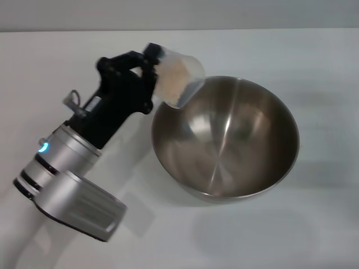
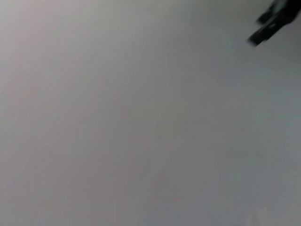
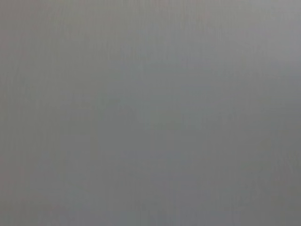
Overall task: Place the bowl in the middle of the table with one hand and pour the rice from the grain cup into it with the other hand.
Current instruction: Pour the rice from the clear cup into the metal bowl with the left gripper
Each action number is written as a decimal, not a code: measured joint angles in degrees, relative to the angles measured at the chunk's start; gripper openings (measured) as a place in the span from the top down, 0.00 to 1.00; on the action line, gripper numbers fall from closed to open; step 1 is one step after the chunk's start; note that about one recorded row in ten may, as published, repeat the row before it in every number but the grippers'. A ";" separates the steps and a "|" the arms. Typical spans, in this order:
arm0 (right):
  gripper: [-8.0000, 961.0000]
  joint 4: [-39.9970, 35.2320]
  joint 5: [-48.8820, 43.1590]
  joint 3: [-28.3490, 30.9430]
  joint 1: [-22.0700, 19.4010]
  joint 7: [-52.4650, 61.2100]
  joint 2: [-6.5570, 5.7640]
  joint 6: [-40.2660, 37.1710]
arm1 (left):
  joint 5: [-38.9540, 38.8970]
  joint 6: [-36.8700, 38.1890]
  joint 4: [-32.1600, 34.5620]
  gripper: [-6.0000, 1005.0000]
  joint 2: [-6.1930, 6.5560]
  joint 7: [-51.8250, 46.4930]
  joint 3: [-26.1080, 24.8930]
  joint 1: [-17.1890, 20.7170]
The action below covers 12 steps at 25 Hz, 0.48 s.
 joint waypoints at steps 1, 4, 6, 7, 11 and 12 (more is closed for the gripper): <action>0.24 0.01 0.00 0.01 0.01 -0.01 0.00 0.00 | 0.00 0.00 0.00 0.97 0.00 0.00 0.00 0.00; 0.24 0.07 0.00 0.01 0.04 -0.03 0.00 0.01 | 1.84 -0.34 -0.78 0.97 0.00 4.21 0.00 -0.38; 0.24 0.10 0.00 0.01 0.04 -0.03 0.00 0.02 | 6.56 -1.82 -2.31 0.97 0.01 17.40 0.00 -0.81; 0.24 0.12 0.00 0.01 0.07 -0.04 -0.02 0.10 | 6.56 -1.82 -2.31 0.97 0.01 17.40 0.00 -0.81; 0.24 0.12 0.00 0.00 0.23 -0.05 -0.08 0.52 | 9.15 -3.14 -3.16 0.97 0.01 27.18 -0.01 -0.88; 0.24 0.09 -0.01 0.01 0.29 -0.06 -0.10 0.61 | 9.15 -3.14 -3.16 0.97 0.01 27.18 -0.01 -0.88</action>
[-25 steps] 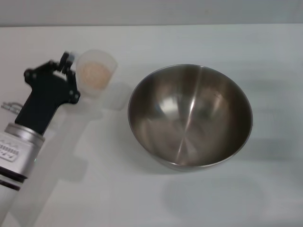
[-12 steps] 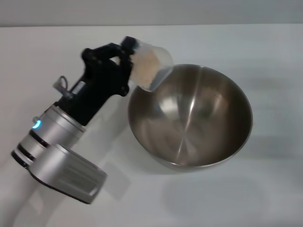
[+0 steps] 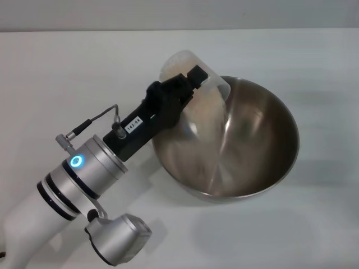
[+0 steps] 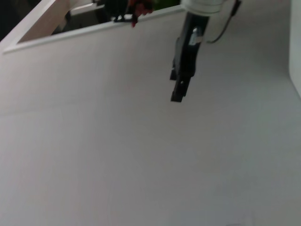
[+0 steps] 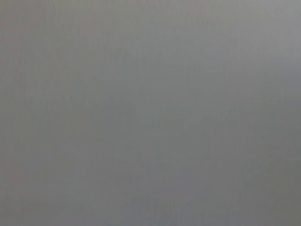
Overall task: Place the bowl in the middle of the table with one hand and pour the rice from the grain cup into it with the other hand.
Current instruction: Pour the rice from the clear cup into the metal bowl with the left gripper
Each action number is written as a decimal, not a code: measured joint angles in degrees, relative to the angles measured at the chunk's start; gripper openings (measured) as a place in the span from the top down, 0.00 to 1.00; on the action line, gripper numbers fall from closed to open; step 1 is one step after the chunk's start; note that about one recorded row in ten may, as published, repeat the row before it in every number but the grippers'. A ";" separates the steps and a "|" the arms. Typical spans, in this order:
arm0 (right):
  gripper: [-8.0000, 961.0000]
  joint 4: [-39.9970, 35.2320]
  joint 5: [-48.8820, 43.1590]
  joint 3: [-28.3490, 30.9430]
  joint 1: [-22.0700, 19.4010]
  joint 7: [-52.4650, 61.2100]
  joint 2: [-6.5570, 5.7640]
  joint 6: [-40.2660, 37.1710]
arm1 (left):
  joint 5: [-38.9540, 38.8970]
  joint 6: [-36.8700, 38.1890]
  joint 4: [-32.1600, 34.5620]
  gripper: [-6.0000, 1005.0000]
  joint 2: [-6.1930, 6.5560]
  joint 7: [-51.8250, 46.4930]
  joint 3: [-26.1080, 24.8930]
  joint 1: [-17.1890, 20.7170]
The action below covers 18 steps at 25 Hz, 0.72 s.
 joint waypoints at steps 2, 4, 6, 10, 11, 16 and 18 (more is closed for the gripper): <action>0.24 -0.02 -0.05 0.00 0.11 0.00 -0.04 0.09 | 1.10 -0.12 -0.05 0.97 0.00 4.22 -0.06 -0.06; 0.24 0.02 -0.08 0.00 0.29 0.00 -0.06 0.15 | 1.41 -0.13 -0.09 0.97 0.00 6.16 -0.06 -0.07; 0.24 0.03 -0.08 0.00 0.46 0.00 -0.07 0.18 | 1.56 -0.15 -0.13 0.97 0.00 8.43 -0.02 -0.13; 0.24 -0.06 -0.08 0.00 0.77 -0.01 -0.08 0.19 | 1.60 -0.50 -0.48 0.97 0.00 11.20 0.00 -0.25; 0.24 -0.04 -0.08 0.00 0.89 -0.03 -0.08 0.19 | 1.62 -0.79 -0.67 0.97 0.00 12.46 0.01 -0.32; 0.24 0.07 0.01 0.00 1.29 -0.08 -0.07 0.19 | 3.00 -2.28 -1.29 0.97 0.00 20.02 -0.06 -0.55; 0.24 0.07 0.01 0.00 1.32 -0.08 -0.08 0.22 | 3.03 -2.33 -1.29 0.97 -0.01 21.48 -0.18 -0.57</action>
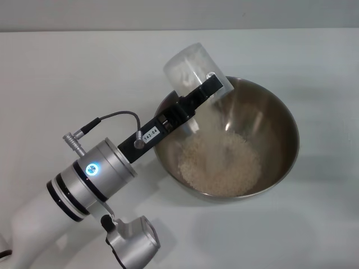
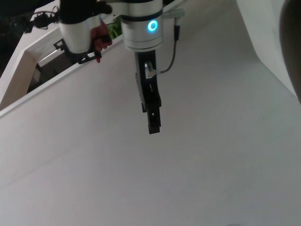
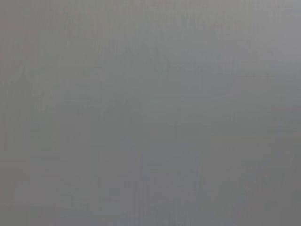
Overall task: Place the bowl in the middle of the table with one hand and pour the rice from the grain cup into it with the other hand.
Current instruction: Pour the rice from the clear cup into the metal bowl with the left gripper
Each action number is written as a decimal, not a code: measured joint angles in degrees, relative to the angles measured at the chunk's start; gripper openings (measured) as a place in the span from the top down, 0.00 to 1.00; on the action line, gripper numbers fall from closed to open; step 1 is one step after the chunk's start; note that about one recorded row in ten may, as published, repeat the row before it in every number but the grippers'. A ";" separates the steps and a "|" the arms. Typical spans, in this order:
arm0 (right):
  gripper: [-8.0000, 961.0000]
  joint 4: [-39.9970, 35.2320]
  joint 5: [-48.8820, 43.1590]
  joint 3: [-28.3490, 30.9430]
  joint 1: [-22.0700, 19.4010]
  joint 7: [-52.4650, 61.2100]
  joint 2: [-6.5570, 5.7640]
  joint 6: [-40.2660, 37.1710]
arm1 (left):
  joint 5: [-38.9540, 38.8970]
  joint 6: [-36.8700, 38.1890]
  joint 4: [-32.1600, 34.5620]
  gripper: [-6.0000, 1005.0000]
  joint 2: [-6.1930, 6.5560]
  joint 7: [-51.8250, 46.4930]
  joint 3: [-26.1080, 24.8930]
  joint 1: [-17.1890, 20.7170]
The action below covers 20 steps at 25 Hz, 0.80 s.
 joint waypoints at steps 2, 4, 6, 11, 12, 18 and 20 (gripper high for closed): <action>0.24 -0.01 0.00 0.00 -0.02 0.00 0.00 0.02 | 0.01 -0.01 -0.01 0.97 0.00 2.04 -0.15 -0.04; 0.24 -0.01 0.00 0.03 -0.09 0.00 0.00 0.04 | 0.03 -0.03 -0.02 0.97 0.00 4.21 -0.23 -0.16; 0.24 -0.01 0.00 0.16 -0.12 0.00 -0.01 0.06 | 0.04 -0.03 0.06 0.97 0.00 6.55 -0.24 -0.28; 0.24 -0.02 0.00 0.70 -0.15 0.00 -0.08 0.06 | 0.04 -0.04 0.08 0.97 0.00 9.23 -0.12 -0.75; 0.24 -0.01 0.00 0.71 -0.16 0.00 -0.09 0.06 | 0.04 -0.03 0.08 0.97 0.00 9.25 -0.11 -0.83; 0.24 -0.02 0.00 0.71 -0.26 0.00 -0.09 0.06 | 0.04 -0.03 0.04 0.97 0.00 10.18 0.14 -0.75; 0.24 -0.02 0.00 0.70 -0.30 0.00 -0.09 0.06 | -0.01 -0.04 -0.01 0.97 0.00 10.05 0.14 -0.50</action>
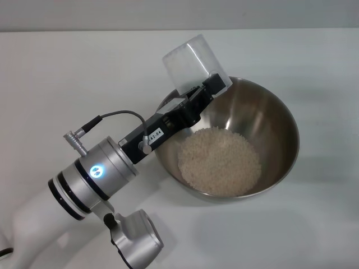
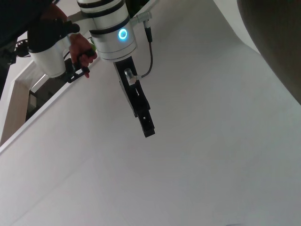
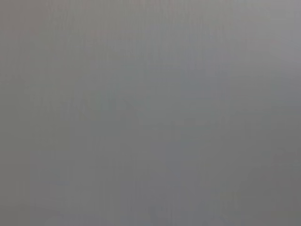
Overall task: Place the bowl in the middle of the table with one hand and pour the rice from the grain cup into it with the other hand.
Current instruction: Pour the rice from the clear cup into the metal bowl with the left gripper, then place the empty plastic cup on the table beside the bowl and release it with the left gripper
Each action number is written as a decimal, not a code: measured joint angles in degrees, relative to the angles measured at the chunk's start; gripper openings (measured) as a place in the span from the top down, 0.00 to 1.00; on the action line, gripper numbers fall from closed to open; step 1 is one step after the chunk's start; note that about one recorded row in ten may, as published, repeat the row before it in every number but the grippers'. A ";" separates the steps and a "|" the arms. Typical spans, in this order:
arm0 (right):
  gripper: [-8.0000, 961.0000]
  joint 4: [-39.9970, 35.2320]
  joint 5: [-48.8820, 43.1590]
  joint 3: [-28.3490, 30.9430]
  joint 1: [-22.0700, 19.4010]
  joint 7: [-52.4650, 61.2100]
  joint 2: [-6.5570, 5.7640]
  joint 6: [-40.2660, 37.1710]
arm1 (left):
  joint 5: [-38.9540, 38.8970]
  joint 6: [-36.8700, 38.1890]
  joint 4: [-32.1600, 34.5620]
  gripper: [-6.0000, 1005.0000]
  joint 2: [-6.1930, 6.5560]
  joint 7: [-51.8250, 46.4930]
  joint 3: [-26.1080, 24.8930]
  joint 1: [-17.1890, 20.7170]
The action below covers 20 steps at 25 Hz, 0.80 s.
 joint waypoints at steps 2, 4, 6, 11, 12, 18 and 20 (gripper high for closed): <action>0.24 0.00 0.00 0.00 -0.02 0.00 0.00 0.00 | -0.27 0.01 -0.37 0.97 0.00 -2.01 -0.27 0.49; 0.24 0.00 -0.01 0.00 -0.09 0.00 0.00 0.00 | -0.55 0.41 -1.24 0.97 0.00 -6.95 -1.17 1.33; 0.24 0.00 -0.01 0.00 -0.11 0.00 0.00 0.00 | -0.60 1.08 -2.23 0.97 0.00 -14.35 -3.04 2.49; 0.24 0.00 -0.01 0.00 0.10 0.00 0.00 0.52 | -1.39 0.49 -4.95 0.97 0.00 -40.94 -10.56 5.86; 0.24 0.00 -0.01 0.00 0.11 0.00 0.02 0.56 | -2.26 -0.02 -5.46 0.97 0.00 -47.05 -11.74 6.52; 0.24 0.00 -0.22 0.00 -0.13 0.00 0.18 0.61 | -13.28 -5.39 -4.20 0.96 0.02 -77.71 -13.16 7.90; 0.24 0.00 -0.25 0.00 -0.21 0.00 0.23 0.61 | -16.13 -8.53 -3.82 0.96 0.09 -83.53 -13.18 8.01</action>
